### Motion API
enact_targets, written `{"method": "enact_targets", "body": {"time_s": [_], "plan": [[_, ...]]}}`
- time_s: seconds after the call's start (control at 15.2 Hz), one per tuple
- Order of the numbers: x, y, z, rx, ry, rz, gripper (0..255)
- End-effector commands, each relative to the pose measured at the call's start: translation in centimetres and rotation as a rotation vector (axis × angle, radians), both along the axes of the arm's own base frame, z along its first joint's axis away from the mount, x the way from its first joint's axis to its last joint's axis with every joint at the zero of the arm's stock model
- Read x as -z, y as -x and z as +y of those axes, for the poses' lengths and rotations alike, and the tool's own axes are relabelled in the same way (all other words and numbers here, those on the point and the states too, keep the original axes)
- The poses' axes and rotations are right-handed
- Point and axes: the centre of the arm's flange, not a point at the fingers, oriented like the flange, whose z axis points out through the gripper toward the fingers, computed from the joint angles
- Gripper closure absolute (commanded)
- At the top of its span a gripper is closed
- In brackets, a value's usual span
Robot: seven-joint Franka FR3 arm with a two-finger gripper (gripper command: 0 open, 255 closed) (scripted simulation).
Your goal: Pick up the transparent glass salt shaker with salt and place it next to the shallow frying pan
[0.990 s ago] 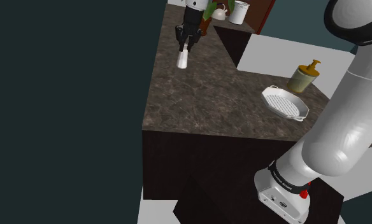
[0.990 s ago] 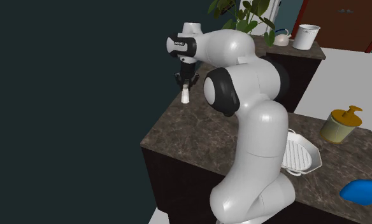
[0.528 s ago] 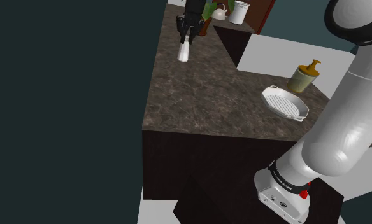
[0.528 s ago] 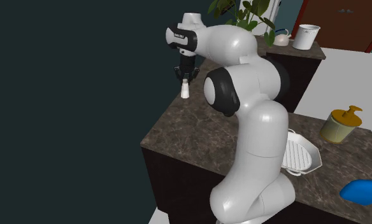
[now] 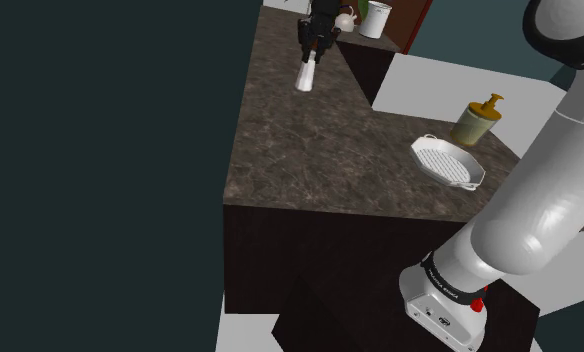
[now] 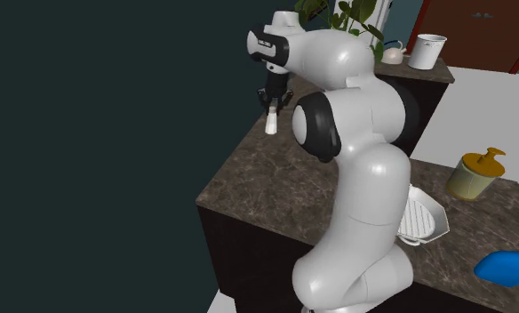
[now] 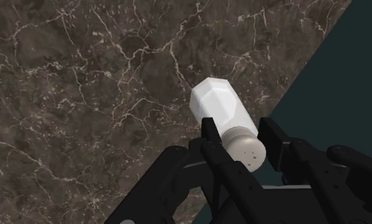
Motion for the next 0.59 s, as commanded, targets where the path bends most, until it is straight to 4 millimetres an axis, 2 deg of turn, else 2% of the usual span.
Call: {"method": "enact_targets", "body": {"time_s": [0.0, 0.53], "plan": [[0.1, 0.8, -2.3, -0.001, 0.0, 0.0, 255], [0.0, 4.3, -12.2, -0.001, 0.0, 0.0, 255]]}}
